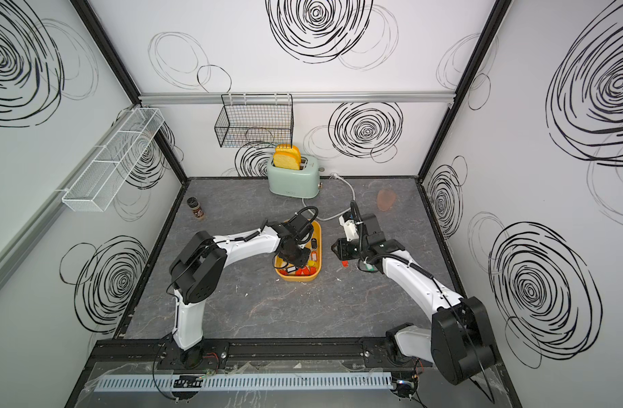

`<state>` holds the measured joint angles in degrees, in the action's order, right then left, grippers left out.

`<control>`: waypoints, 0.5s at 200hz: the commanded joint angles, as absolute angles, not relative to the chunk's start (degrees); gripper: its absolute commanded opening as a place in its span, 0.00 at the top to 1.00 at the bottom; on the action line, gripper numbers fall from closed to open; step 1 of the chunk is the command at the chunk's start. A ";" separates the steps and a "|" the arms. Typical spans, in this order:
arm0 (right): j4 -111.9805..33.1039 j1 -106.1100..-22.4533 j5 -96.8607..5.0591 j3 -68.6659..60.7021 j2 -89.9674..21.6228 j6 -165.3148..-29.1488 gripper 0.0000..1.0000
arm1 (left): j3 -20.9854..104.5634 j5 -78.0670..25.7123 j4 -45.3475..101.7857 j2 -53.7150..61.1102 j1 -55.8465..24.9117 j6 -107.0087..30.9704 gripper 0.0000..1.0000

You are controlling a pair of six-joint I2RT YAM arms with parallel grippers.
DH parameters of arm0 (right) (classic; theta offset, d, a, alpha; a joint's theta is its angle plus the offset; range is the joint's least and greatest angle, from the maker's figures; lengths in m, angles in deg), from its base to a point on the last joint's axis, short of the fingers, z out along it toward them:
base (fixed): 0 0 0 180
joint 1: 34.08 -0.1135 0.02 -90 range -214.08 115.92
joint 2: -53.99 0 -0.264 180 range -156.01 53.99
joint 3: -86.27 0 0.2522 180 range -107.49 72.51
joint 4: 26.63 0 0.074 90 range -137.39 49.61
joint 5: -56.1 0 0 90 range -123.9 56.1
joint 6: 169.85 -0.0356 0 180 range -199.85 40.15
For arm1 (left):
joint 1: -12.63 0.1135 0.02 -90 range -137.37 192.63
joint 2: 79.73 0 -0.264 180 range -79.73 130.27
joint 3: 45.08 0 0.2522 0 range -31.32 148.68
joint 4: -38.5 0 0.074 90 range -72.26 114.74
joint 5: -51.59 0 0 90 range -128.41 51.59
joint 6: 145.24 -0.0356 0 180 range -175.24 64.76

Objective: Take the keys out of the storage box
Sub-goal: Pick up the key from the storage box.

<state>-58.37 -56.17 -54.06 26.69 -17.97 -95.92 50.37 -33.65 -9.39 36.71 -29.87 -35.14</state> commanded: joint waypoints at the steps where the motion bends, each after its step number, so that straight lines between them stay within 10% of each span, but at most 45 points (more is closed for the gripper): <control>1: -58.94 -55.83 -54.03 27.24 -17.20 -95.74 0.70 | 53.19 -35.45 -8.65 38.23 -30.14 -33.58 0.60; 100: -59.00 -55.49 -54.02 26.89 -17.53 -95.51 0.70 | 54.82 -36.13 -9.18 40.42 -29.90 -34.11 0.81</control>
<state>-58.37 -55.84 -54.06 26.71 -17.97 -95.90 53.61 -35.25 -9.13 39.55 -29.87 -34.49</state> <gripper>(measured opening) 0.301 0.228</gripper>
